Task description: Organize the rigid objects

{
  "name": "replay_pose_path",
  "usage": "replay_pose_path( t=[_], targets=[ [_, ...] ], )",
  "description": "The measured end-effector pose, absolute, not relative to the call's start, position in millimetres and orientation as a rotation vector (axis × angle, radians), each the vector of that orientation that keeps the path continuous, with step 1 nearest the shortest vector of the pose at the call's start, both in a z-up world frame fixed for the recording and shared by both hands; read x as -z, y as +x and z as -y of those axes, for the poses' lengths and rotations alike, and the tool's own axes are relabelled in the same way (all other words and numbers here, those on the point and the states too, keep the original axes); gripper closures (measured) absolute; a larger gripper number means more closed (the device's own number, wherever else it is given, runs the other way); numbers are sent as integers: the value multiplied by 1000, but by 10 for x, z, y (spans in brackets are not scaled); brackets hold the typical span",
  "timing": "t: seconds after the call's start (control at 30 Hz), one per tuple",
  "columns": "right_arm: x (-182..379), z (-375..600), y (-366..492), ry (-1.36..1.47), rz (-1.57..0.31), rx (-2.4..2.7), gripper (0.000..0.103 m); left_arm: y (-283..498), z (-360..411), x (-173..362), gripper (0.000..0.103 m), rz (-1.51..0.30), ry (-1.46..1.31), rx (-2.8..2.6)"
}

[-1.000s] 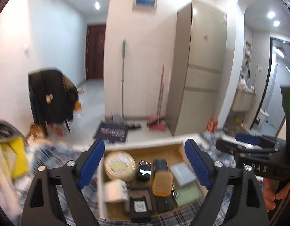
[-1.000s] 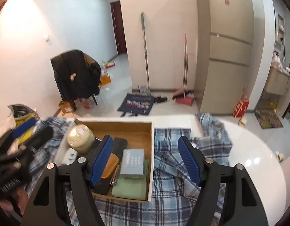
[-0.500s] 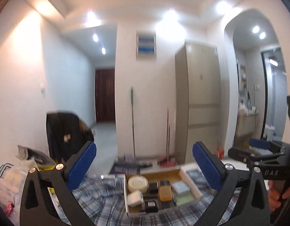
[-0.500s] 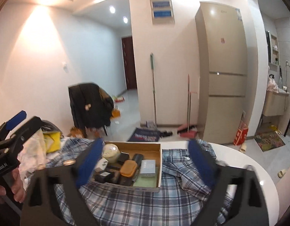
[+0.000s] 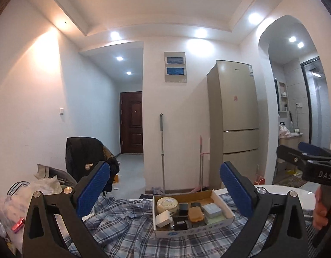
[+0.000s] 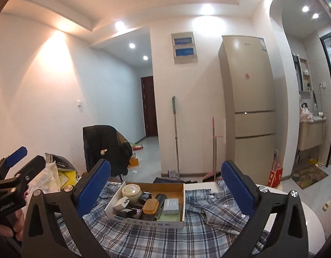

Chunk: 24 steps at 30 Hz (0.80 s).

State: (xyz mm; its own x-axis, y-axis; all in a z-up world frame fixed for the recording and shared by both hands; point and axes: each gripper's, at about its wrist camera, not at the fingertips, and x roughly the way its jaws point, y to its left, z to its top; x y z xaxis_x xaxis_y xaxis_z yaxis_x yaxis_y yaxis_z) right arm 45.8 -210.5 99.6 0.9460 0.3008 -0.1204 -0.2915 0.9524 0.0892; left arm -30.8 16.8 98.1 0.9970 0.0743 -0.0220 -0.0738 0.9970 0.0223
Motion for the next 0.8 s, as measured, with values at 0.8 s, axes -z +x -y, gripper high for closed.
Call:
replay_pose_path(
  t=[0.8],
  targets=[
    [-95,2123,348,18,-133,-259,0,-171,-78,-112,0,-52,59,-15]
  ],
)
